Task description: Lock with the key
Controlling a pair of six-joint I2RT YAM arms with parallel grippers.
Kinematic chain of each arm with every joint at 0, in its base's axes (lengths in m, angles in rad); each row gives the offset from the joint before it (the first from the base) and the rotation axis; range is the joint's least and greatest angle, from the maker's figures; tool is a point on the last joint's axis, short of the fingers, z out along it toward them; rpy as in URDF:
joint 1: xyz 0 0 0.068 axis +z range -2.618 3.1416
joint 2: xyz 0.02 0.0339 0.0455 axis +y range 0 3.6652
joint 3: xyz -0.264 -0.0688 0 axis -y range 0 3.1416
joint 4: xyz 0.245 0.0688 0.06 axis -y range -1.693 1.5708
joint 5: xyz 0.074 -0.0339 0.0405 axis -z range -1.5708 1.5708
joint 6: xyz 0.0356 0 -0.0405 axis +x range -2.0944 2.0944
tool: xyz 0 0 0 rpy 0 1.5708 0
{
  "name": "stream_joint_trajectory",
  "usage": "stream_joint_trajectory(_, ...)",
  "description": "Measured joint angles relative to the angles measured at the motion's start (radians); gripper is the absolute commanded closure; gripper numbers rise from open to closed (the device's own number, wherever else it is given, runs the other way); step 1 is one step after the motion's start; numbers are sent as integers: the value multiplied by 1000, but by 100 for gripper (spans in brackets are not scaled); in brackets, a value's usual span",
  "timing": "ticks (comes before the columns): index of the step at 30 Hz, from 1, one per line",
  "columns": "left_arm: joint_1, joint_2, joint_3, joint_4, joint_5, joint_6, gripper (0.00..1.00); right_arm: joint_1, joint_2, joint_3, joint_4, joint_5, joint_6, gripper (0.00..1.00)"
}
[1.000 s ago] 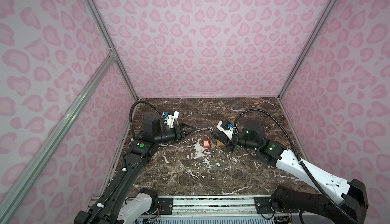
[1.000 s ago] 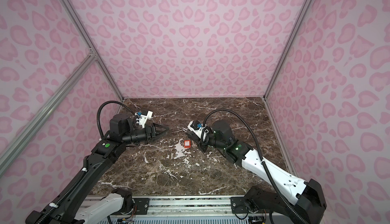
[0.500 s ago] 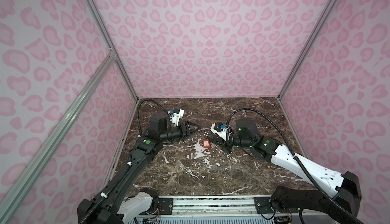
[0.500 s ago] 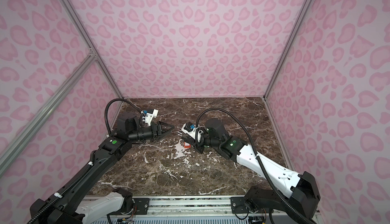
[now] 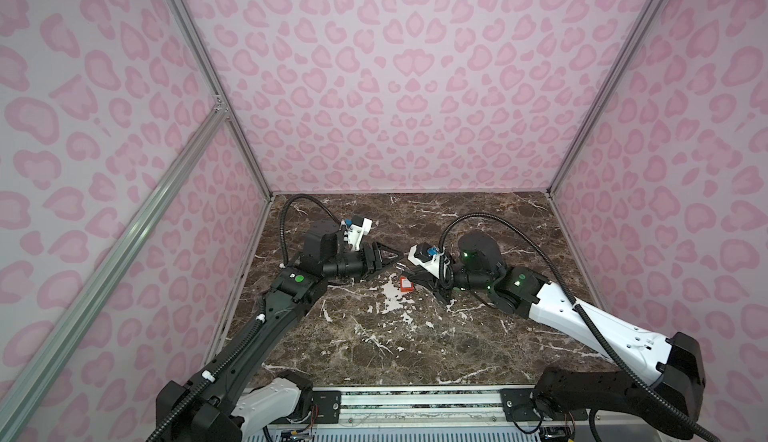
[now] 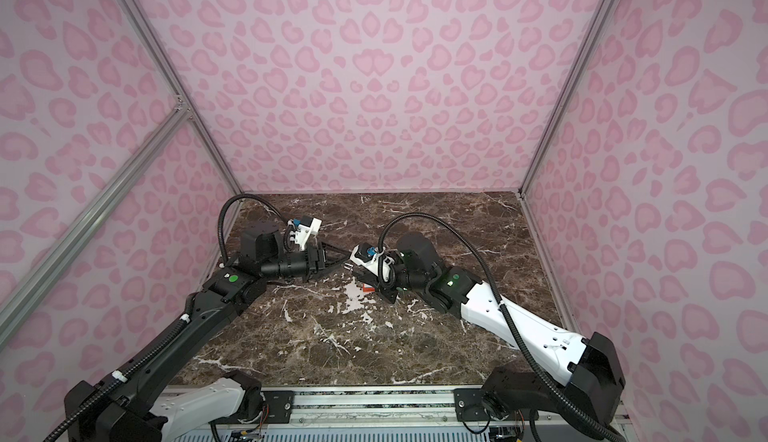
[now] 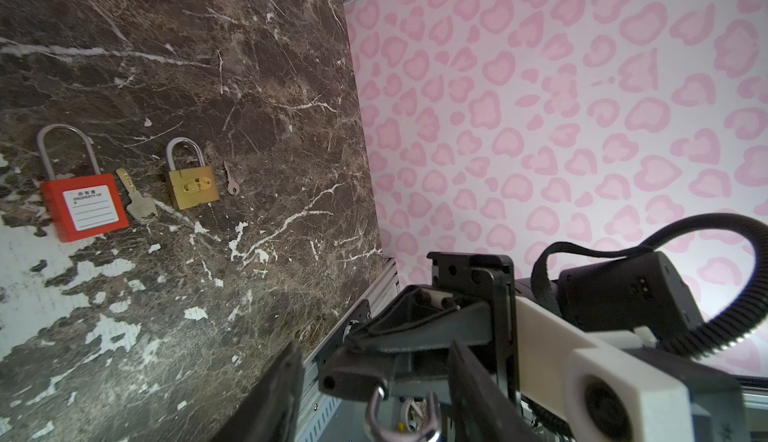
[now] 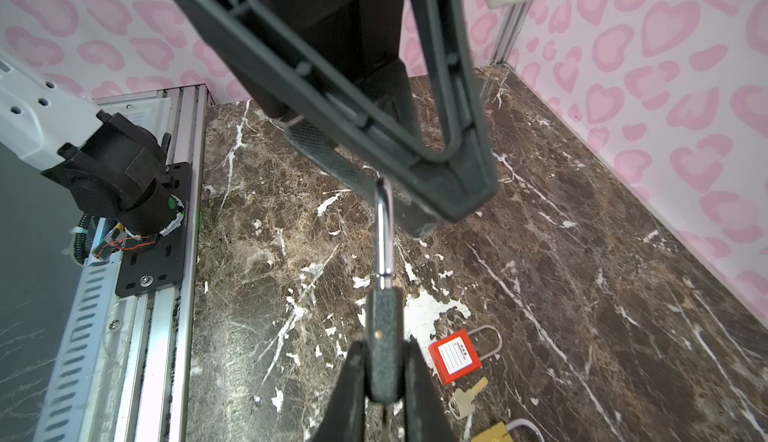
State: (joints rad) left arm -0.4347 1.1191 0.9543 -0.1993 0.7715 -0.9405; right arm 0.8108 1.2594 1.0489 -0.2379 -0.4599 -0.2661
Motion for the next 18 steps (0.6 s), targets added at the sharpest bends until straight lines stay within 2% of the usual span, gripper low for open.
stream_joint_trajectory(12, -10, -8, -32, 7, 14, 3, 43, -38, -16, 2, -17, -5, -6, 100)
stream_joint_trajectory(18, -10, -10, -50, 9, 14, 3, 44, -67, -33, 2, -16, -56, 7, 100)
